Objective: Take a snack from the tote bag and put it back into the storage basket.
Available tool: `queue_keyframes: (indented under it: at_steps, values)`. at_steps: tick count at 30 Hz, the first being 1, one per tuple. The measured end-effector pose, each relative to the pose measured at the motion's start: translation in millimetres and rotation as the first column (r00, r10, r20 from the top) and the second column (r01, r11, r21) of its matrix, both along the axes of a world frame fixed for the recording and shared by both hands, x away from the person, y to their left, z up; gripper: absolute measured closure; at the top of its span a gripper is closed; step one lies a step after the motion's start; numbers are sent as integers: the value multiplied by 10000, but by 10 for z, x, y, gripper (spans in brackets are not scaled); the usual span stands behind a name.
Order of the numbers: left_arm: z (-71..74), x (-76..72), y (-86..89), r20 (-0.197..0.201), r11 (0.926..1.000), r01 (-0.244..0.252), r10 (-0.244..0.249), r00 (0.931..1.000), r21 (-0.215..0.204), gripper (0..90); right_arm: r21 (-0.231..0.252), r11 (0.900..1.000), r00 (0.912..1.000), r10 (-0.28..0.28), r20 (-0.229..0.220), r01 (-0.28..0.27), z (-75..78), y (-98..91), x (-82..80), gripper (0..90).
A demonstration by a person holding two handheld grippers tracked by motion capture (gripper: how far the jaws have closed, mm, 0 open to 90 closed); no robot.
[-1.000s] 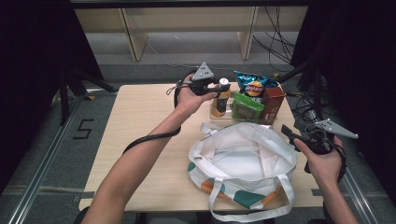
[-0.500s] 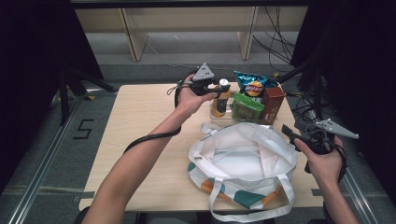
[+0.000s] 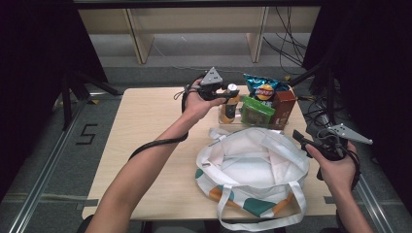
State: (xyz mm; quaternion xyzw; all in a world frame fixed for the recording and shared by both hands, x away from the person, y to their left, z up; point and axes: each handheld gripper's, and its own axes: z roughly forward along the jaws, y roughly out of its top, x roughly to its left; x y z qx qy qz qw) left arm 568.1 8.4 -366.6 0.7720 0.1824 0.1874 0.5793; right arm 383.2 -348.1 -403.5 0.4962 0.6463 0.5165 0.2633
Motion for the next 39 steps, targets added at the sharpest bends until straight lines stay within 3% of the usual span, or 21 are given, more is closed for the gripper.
queue_keyframes:
  at_steps: [4,9,16,29,39]
  values:
    - [-25,3,6,-22,10000,5,-5,10000,54,587,-86,10000,9999,45,92,-44,0,-10,8,411]
    - [-54,6,11,-105,10000,-24,24,9999,48,587,85,10000,9999,-19,-101,20,3,5,-7,411]
    - [-96,25,19,-196,9999,-83,85,9998,85,587,-216,9997,9998,71,161,-67,-14,-5,9,411]
    - [-190,45,16,-393,9995,-134,146,9991,302,587,-71,10000,10000,44,14,-44,-4,2,2,411]
    - [-214,55,12,-424,9995,-152,164,9990,287,587,-196,9998,9998,75,166,-71,-15,-3,12,411]
